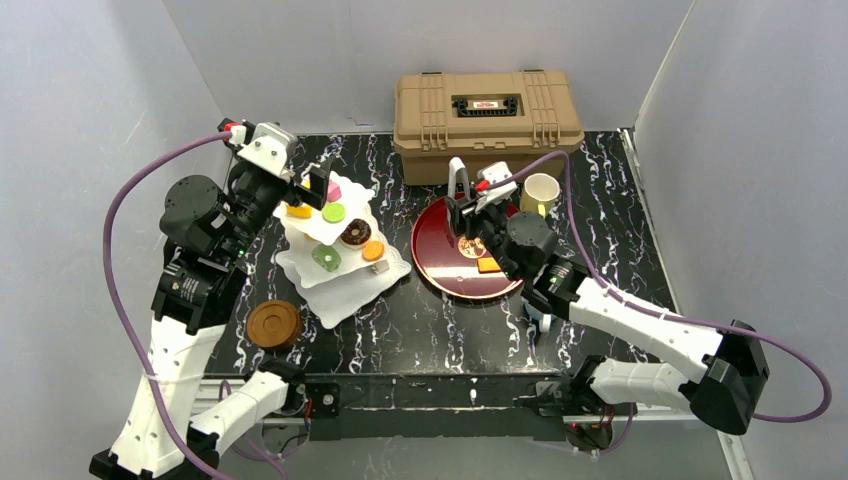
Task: Serve the afternoon tea
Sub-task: Pick up the desert from the tray.
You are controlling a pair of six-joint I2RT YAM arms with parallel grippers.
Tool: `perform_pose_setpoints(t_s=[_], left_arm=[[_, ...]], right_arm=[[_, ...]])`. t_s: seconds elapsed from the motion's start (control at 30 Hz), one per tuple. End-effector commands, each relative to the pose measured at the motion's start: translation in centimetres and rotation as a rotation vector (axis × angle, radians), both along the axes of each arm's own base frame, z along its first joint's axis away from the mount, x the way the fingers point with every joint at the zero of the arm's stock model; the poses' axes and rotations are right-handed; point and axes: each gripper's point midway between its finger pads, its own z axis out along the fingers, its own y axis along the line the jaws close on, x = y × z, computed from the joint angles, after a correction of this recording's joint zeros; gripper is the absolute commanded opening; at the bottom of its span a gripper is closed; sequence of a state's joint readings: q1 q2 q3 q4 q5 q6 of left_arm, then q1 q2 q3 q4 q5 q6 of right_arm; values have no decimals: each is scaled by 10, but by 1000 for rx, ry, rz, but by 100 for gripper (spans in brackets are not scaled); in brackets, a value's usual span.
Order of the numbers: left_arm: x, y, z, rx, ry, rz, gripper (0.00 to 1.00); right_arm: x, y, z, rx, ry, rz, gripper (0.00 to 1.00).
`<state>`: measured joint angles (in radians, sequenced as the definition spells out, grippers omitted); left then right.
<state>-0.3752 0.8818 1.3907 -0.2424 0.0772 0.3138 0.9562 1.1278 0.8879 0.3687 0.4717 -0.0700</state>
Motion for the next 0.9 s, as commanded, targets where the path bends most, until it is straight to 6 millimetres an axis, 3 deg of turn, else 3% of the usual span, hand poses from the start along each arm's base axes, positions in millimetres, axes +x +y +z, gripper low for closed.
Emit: perform_pose_setpoints(t_s=[0.0,0.33,0.63,0.87], left_arm=[[-9,1,11,-14,-27,-15,99],[-10,1,8,-10,-25,-16,99],[-10,0,5,-5,-18,-21,99],[-10,-1,5,-2,-18,-24,99]], right_arm=[[4,-26,19,114,-36,-74,54],[9,-51,-32,71,25,-154,54],[14,-75,-65,101,77,-227,54],[15,-82,-83,112,102,-250,55]])
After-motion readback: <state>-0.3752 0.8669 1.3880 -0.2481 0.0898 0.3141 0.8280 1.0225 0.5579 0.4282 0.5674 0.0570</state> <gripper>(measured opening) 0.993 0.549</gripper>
